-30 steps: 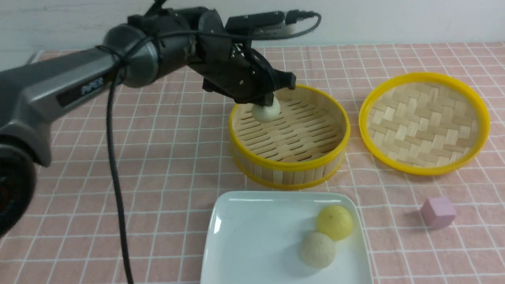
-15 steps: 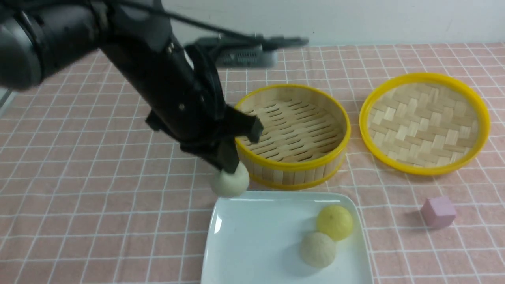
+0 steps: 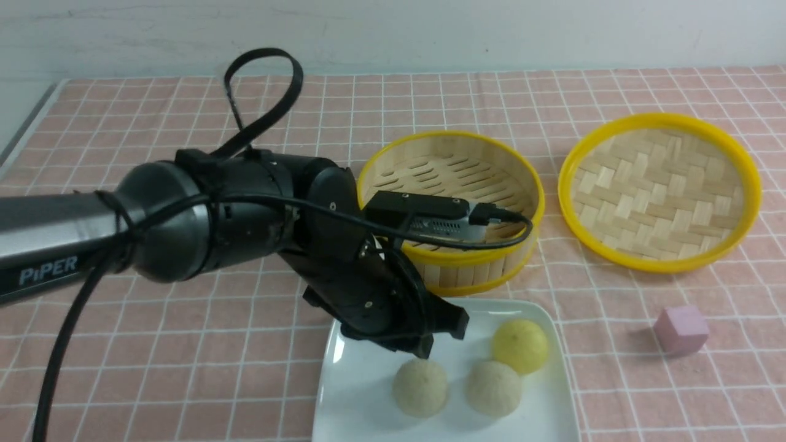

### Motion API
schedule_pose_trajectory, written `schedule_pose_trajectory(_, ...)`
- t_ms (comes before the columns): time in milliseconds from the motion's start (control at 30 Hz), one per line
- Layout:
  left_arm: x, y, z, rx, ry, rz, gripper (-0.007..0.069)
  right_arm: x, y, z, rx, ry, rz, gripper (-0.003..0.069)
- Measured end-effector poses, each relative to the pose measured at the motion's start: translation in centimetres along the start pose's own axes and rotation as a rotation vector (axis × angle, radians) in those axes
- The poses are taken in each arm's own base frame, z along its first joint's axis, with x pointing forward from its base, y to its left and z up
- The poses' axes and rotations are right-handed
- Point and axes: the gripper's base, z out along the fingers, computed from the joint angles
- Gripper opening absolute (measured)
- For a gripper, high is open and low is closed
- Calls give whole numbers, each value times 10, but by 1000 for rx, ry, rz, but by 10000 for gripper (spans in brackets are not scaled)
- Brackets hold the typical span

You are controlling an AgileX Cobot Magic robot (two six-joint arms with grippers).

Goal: Put the steamed buns into the plate on the pink tablecloth.

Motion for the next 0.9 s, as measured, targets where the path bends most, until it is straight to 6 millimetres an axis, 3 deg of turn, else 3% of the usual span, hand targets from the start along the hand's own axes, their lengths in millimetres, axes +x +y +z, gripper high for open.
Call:
schedule_pose_trajectory(133,0,0,0,-1,0,0,398,18,5,-20,-2,-51,-22,40)
schedule_pose_trajectory(267,0,0,0,-1,0,0,417,25,6,-31,19,-294,-34,41)
schedule_pose_trajectory(400,0,0,0,-1,0,0,417,23,-3,-8,57,-536,-10,44)
schedule_pose_trajectory(600,0,0,0,-1,0,0,414,27,-16,26,107,-706,20,50)
schedule_pose_trajectory(900,0,0,0,0,0,-1,357,41,-22,49,123,-692,34,59)
